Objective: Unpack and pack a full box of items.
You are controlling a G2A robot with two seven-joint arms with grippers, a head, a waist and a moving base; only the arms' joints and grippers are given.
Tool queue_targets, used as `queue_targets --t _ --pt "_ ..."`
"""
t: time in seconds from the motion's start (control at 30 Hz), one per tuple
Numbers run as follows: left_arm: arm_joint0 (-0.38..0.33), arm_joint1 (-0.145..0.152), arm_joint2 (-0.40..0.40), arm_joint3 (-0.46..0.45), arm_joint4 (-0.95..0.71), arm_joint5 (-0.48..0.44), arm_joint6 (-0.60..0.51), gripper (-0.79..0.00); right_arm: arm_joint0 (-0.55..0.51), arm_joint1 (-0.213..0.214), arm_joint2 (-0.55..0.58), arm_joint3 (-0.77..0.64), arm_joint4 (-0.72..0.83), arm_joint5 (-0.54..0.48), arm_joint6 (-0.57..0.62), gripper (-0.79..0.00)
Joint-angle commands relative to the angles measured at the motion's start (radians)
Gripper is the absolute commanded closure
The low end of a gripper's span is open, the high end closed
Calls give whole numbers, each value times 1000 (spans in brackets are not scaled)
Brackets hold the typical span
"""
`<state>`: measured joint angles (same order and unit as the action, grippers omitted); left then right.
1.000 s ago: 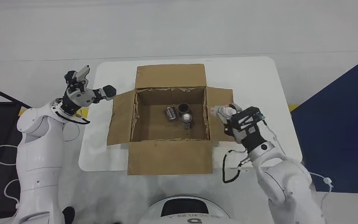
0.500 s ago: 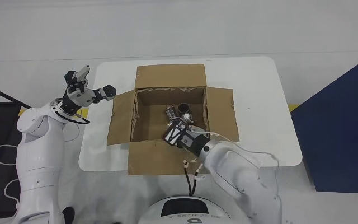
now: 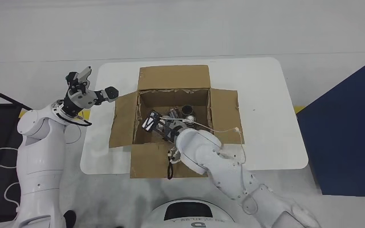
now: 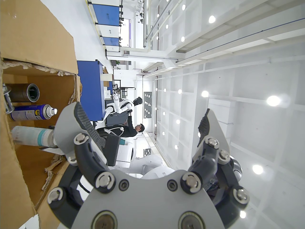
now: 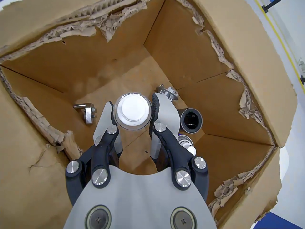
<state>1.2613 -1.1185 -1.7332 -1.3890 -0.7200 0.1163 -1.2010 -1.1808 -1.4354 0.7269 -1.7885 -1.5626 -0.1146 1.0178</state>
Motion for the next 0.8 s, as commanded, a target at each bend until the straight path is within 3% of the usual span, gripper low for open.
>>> queue_targets --t 0.0,0.1,0.2,0.23,0.5,0.63,0.77 --pt "0 0 0 0 0 0 0 -785 9 -4 -4 20 4 5 1 -289" --pt "0 0 0 0 0 0 0 -785 15 -9 -5 35 8 9 0 -360" --pt "0 0 0 0 0 0 0 -785 16 -8 -4 16 -19 -11 -2 -763" --pt "0 0 0 0 0 0 0 -785 11 -7 0 -2 -24 -18 -2 -785" --pt "0 0 0 0 0 0 0 -785 -136 34 116 -327 -64 -98 -24 -785" --pt "0 0 0 0 0 0 0 -785 -284 65 297 -520 -63 -88 -104 -785" --pt "0 0 0 0 0 0 0 -785 -400 86 549 -552 61 -77 -201 -785"
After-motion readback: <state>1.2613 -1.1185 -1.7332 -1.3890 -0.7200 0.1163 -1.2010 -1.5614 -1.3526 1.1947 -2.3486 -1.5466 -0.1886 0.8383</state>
